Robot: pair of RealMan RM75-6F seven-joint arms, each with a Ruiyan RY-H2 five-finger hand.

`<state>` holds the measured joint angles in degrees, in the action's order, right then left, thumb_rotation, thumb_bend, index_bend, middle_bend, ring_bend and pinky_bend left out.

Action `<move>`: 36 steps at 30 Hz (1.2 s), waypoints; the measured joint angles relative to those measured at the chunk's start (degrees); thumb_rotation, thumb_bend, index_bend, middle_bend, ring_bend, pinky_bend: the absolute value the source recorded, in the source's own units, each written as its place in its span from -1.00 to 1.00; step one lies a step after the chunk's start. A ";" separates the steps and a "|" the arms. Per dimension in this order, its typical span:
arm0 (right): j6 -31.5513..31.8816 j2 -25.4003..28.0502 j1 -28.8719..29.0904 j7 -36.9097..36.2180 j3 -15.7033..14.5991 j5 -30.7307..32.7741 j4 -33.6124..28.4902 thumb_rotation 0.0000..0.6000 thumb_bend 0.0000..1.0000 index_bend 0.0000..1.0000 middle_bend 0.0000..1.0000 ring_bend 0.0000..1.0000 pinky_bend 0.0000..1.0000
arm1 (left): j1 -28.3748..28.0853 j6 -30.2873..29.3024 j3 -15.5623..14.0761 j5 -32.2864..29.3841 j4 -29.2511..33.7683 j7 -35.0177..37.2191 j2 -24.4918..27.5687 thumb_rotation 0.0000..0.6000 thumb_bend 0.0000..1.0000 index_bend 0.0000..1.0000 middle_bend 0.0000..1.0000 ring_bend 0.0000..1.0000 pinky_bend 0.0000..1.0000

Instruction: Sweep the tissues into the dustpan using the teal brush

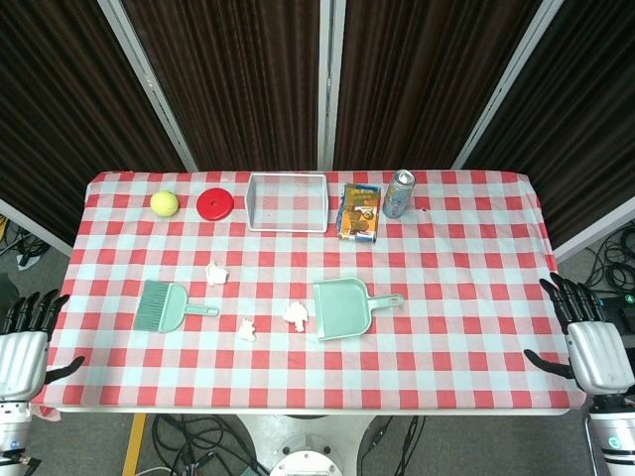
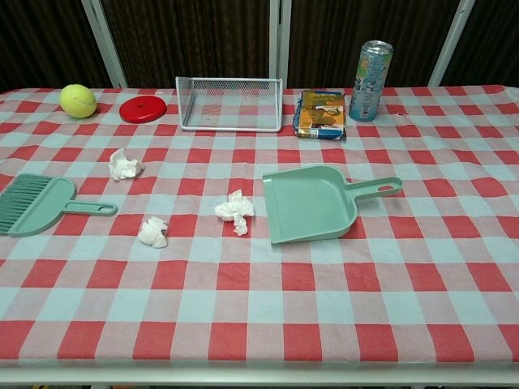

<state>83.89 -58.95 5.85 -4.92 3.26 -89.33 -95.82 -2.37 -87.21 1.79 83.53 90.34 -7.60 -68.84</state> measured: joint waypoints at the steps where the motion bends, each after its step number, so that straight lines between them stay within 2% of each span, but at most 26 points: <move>1: -0.07 -0.06 0.10 0.08 0.00 -0.07 -0.03 1.00 -0.97 -1.00 -1.00 -1.00 -1.00 | 0.00 0.08 -0.05 0.03 0.01 -0.01 0.02 1.00 -0.88 -0.74 -0.86 -0.93 -0.84; 15: -0.19 -0.47 0.20 -0.51 0.06 0.56 0.60 1.00 -0.97 -1.00 -1.00 -1.00 -1.00 | -2.13 1.85 0.99 0.96 0.58 0.03 0.52 1.00 -0.89 -0.71 -0.86 -0.93 -0.83; 21: -0.34 0.10 0.71 -0.17 0.56 0.60 0.39 1.00 -0.95 -1.00 -1.00 -1.00 -1.00 | -5.84 4.95 2.92 1.66 0.77 1.63 0.58 1.00 -0.89 -0.50 -0.54 -0.69 -0.54; 23: -0.35 0.53 0.90 -0.01 0.86 0.77 0.15 1.00 -0.95 -1.00 -1.00 -1.00 -1.00 | -7.89 7.00 3.75 1.82 0.62 2.30 0.46 1.00 -0.89 -0.37 -0.43 -0.54 -0.38; 28: -0.31 1.83 1.34 0.47 1.55 1.04 -0.79 1.00 -0.95 -1.00 -1.00 -1.00 -1.00 | -13.21 13.21 5.21 1.95 -1.02 2.72 -0.92 1.00 -0.86 -0.13 -0.17 -0.21 0.15; 32: -0.72 2.55 1.65 0.89 1.84 1.56 -1.52 1.00 -0.95 -1.00 -1.00 -1.00 -1.00 | -17.50 18.89 5.89 1.33 -2.82 0.86 -3.23 1.00 -0.82 -0.12 -0.15 -0.08 0.37; 36: -1.28 2.81 1.92 1.32 1.93 1.98 -2.04 1.00 -0.95 -1.00 -1.00 -1.00 -1.00 | -20.58 22.65 5.97 0.37 -3.79 -5.77 -5.40 1.00 -0.76 -0.12 -0.15 0.07 0.51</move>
<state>82.61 -56.13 7.77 -3.60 5.19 -87.35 -97.86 -22.96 -64.56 7.76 83.91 86.55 -13.38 -74.24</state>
